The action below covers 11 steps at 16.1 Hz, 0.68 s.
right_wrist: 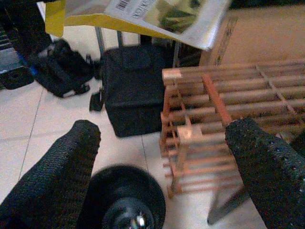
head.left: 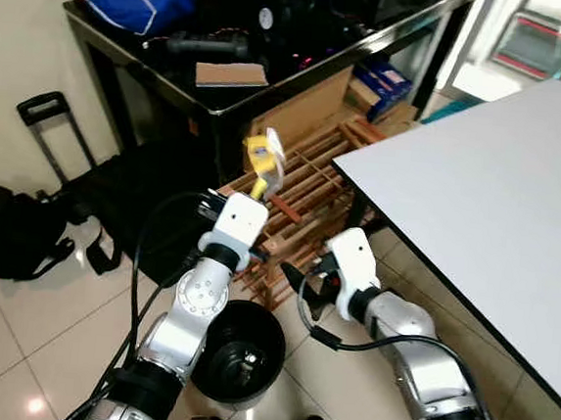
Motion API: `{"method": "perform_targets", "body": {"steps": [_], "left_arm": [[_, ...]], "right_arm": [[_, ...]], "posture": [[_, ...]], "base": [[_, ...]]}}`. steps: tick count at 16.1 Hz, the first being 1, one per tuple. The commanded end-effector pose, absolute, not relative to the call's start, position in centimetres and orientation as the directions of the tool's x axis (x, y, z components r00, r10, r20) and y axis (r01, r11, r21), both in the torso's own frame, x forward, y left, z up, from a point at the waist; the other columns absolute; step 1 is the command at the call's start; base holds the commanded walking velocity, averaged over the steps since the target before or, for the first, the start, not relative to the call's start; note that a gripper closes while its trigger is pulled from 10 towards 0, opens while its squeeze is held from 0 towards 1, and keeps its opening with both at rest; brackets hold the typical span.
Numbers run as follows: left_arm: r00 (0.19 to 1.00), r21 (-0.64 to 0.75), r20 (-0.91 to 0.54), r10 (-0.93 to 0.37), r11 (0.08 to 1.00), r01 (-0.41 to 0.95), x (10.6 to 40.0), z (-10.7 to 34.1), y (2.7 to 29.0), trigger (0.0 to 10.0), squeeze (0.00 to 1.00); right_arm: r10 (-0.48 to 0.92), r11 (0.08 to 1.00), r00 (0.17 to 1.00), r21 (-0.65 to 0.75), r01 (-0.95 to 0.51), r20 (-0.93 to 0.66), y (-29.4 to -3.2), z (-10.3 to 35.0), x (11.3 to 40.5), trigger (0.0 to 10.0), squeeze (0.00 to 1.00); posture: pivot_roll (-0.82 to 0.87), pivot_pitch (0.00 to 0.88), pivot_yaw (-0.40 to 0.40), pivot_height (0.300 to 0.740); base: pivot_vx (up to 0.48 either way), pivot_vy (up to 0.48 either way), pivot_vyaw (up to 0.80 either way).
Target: Picking trash to rubbish bin
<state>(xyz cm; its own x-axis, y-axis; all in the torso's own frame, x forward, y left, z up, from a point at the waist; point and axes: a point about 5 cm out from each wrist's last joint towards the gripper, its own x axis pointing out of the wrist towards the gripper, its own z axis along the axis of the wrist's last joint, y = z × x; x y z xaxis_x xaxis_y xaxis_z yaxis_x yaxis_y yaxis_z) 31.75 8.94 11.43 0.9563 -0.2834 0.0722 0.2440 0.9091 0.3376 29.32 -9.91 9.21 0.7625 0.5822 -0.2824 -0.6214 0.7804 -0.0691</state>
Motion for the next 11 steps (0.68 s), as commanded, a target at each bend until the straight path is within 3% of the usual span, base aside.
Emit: {"method": "perform_targets", "body": {"steps": [1,5,11], "left_arm": [[0.946,0.340,0.022,-0.324,0.892,0.297,31.4,10.4,8.5,10.0,0.00],[0.946,0.302,-0.046,-0.320,0.898,0.319,31.3,8.6,8.7,10.0,0.00],[0.952,0.281,-0.137,-0.274,0.911,0.303,31.3,6.3,9.9,10.0,0.00]], "right_arm": [[0.602,0.757,0.733,-0.068,-0.650,-0.316,-9.8,9.0,29.2,10.0,0.00],[0.630,0.724,0.692,-0.054,-0.687,-0.353,-9.4,8.6,28.6,10.0,0.00],[0.610,0.738,0.697,-0.051,-0.673,-0.378,-9.6,8.2,28.5,10.0,0.00]], "posture": [[-0.05,0.142,0.031,0.740],[-0.05,0.152,0.026,0.740],[-0.05,0.167,0.018,0.740]], "base": [[0.000,0.000,0.00],[0.000,0.000,0.00],[0.000,0.000,0.00]]}}
